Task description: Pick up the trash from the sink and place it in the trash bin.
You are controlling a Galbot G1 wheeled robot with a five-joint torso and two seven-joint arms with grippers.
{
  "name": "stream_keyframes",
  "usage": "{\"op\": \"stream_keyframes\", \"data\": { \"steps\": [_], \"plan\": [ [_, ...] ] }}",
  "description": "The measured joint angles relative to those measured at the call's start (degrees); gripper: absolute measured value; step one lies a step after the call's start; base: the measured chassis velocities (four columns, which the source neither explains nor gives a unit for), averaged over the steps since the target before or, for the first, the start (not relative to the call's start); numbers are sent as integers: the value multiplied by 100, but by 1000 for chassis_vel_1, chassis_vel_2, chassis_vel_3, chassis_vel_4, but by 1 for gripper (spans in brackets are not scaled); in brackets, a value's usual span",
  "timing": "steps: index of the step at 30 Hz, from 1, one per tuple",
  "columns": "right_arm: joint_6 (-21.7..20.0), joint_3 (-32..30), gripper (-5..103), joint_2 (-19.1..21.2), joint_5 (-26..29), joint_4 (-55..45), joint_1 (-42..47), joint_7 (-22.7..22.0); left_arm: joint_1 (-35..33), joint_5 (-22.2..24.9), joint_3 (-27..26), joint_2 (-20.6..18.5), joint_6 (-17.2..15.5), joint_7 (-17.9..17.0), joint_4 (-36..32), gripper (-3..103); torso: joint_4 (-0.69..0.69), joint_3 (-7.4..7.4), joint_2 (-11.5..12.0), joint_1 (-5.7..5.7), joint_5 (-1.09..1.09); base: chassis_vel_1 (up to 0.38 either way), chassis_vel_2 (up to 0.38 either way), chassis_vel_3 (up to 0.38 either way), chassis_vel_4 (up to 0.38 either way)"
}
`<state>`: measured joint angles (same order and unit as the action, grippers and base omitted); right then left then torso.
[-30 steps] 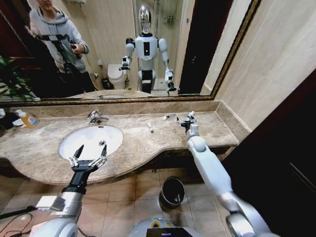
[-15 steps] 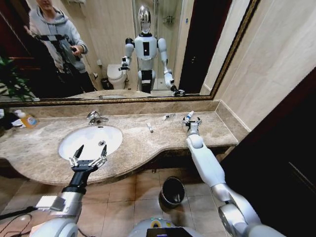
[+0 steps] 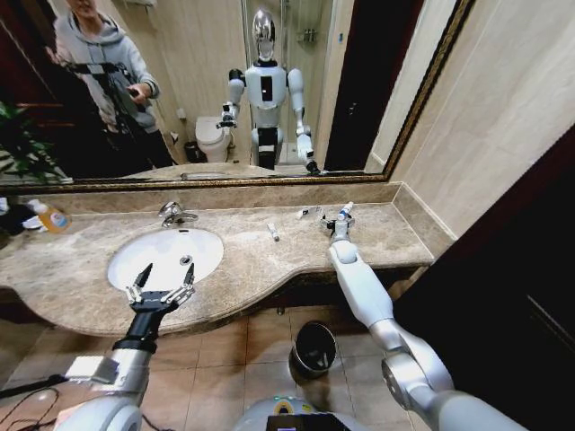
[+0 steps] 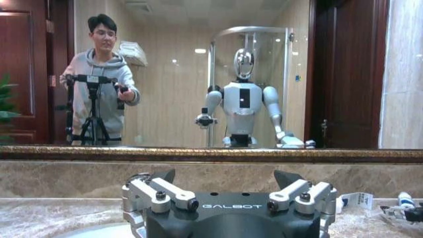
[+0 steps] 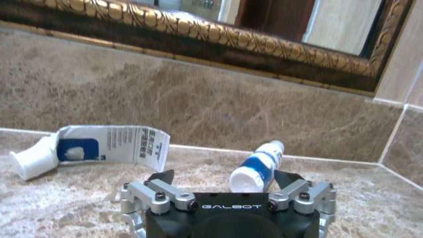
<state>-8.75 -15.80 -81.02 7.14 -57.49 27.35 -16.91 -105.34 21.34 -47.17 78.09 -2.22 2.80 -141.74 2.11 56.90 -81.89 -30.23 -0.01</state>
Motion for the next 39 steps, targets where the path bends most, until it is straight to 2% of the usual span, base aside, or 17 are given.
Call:
{"op": "stream_keyframes", "data": {
  "steps": [3, 4, 6, 10, 11, 13, 15, 17, 18, 22, 23, 26, 29, 39],
  "plan": [
    [40, -19, 96, 0, 1, 151, -64, 44, 0, 0, 0, 0, 0, 0, 0, 100, 0, 0, 0, 0, 0, 0, 0, 0, 0],
    [56, -30, 88, 1, 6, 215, -93, 61, 0, 0, 0, 0, 0, 0, 0, 100, 0, 0, 0, 0, 0, 0, 0, 0, 0],
    [65, -41, 88, 2, 24, 257, -118, 75, 0, 0, 0, 0, 0, 0, 0, 100, 0, 0, 0, 0, 0, 0, 0, 0, 0],
    [91, -66, 66, -4, 77, 325, -187, 80, 0, 0, 0, 0, 0, 0, 0, 100, 0, 0, 0, 0, 0, 0, 0, 0, 0],
    [91, -66, 66, -4, 77, 325, -187, 80, 0, 0, 0, 0, 0, 0, 0, 100, 0, 0, 0, 0, 0, 0, 0, 0, 0],
    [102, -68, 56, -6, 80, 345, -207, 80, 0, 0, 0, 0, 0, 0, 0, 100, 0, 0, 0, 0, 0, 0, 0, 0, 0],
    [104, -68, 56, -7, 80, 352, -212, 78, 0, 0, 0, 0, 0, 0, 0, 100, 0, 0, 0, 0, 0, 0, 0, 0, 0],
    [116, -75, 45, -10, 80, 385, -227, 64, 0, 0, 0, 0, 0, 0, 0, 100, 0, 0, 0, 0, 0, 0, 0, 0, 0],
    [116, -75, 45, -10, 80, 385, -227, 64, 0, 0, 0, 0, 0, 0, 0, 100, 0, 0, 0, 0, 0, 0, 0, 0, 0],
    [141, -94, 24, -7, 82, 415, -247, 51, 0, 0, 0, 0, 0, 0, 0, 100, 0, 0, 0, 0, 0, 0, 0, 0, 0],
    [141, -94, 24, -7, 82, 415, -247, 51, 0, 0, 0, 0, 0, 0, 0, 100, 0, 0, 0, 0, 0, 0, 0, 0, 0],
    [143, -103, 7, 15, 104, 346, -210, 27, 0, 0, 0, 0, 0, 0, 0, 100, 0, 0, 0, 0, 0, 0, 0, 0, 0],
    [141, -104, 1, 49, 127, 260, -161, 23, 0, 0, 0, 0, 0, 0, 0, 100, 0, 0, 0, 0, 1, 0, 0, 0, 0],
    [89, -120, 0, 133, 235, -29, 2, 5, 0, 0, 0, 0, 0, 0, 0, 100, 0, 0, 0, 0, 0, 0, 0, 0, 0]
  ]
}}
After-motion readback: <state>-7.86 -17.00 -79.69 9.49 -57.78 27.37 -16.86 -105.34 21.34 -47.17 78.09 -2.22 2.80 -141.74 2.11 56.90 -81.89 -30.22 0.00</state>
